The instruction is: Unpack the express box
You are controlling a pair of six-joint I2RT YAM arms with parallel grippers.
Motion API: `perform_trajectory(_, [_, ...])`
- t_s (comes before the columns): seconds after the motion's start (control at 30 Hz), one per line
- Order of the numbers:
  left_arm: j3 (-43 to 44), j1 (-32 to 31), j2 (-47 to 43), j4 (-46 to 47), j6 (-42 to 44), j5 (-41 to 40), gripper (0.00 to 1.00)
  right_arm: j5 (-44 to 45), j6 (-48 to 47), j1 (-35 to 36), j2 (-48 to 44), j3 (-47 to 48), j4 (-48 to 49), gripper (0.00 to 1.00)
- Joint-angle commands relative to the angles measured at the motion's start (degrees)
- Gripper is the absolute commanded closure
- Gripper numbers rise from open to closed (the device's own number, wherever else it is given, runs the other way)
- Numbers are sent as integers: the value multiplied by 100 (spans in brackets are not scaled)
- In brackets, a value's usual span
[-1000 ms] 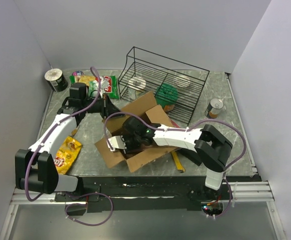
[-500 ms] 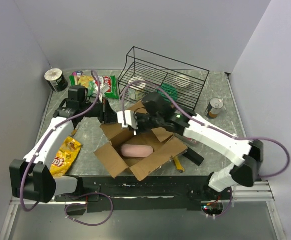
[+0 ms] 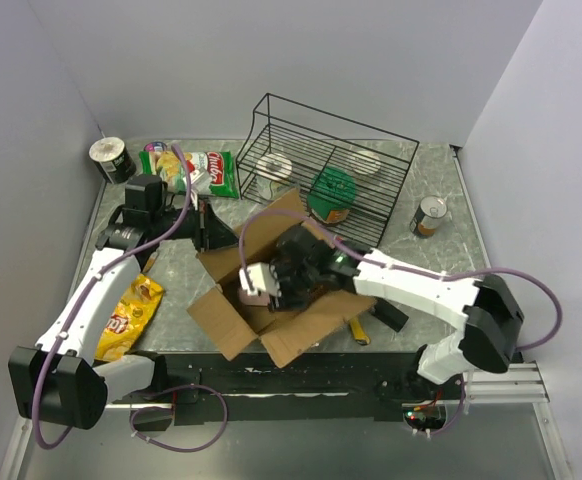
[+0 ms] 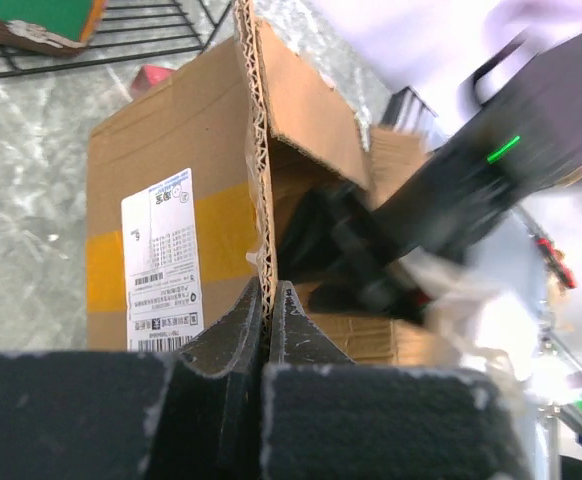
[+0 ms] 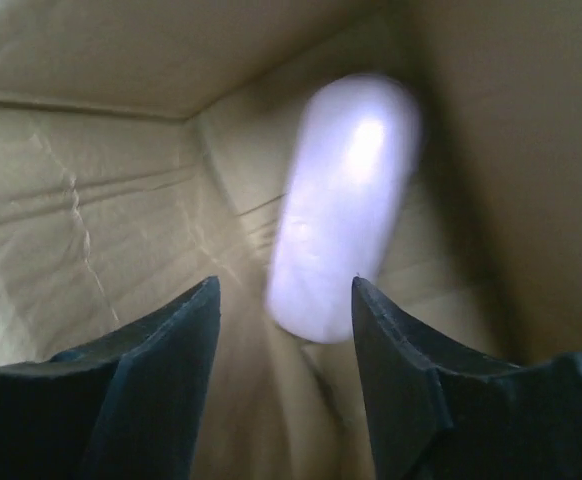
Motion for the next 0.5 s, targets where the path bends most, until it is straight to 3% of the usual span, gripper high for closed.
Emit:
perform_trajectory(0.0, [-264,-20,-166,373,-148,198,99,381,-208,316,283,-454,984,35])
perform_trajectory(0.07, [-370,-20,-157,452,-227,207,99,505,-32,343,460,-490,1215,30])
perform_trajectory(0.1, [-449,-20,-157,487,-262,207,99,619,143,369,652,-464,1372,24])
perform_trajectory(0.27, [-485,-20,-43,532,-316,190,99,1050,320,440,988,-613,1804,18])
perform_trajectory(0.33, [-441,-20,27,549,-342,190,99,1112,416,431,1198,-570,1665,13])
perform_trajectory(0.4, [-406,-11,89,584,-368,207,99,1034,513,422,1418,-465,1437,0])
perform_trajectory(0.47, [-362,-2,194,602,-377,224,99,588,435,378,1515,-438,1146,0])
